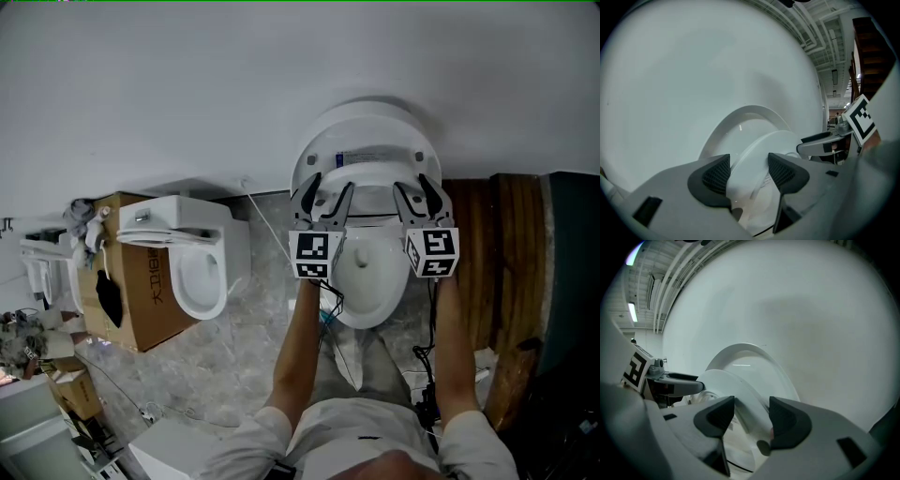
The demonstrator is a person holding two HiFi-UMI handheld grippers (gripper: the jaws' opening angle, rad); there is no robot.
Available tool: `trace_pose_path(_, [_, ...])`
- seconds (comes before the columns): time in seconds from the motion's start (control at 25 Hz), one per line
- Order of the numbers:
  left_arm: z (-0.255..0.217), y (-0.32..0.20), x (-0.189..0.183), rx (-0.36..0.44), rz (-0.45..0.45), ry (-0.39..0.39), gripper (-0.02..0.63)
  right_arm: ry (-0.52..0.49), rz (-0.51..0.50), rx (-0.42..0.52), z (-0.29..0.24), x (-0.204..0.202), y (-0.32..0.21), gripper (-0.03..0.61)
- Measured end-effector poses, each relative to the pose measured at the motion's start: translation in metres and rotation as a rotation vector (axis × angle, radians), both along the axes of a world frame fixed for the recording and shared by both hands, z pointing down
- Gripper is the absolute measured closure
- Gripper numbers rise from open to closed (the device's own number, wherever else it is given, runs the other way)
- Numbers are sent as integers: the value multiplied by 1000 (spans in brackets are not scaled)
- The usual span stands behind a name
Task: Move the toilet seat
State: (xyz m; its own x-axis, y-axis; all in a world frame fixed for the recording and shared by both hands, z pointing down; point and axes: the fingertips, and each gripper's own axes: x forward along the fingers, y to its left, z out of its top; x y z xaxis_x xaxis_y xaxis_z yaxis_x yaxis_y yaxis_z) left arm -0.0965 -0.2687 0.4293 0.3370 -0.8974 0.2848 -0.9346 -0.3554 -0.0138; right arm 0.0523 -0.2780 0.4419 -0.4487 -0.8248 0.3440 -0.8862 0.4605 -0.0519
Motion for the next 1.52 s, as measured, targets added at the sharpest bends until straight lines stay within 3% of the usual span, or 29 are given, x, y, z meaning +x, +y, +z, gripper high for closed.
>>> trace_pose_path(0.84, [3,-37,-5,0,-32,-67,344,62,8,13,5,-6,-37,328])
trace_pose_path(1.2, [1,-33,-8,-12,-13,-73,344,132,15,51,0,-8,-30,328])
trace_pose_path(1.52, [-23,-10,-2,34,13,-53,344,103,4,72,-31,-8,-7,328])
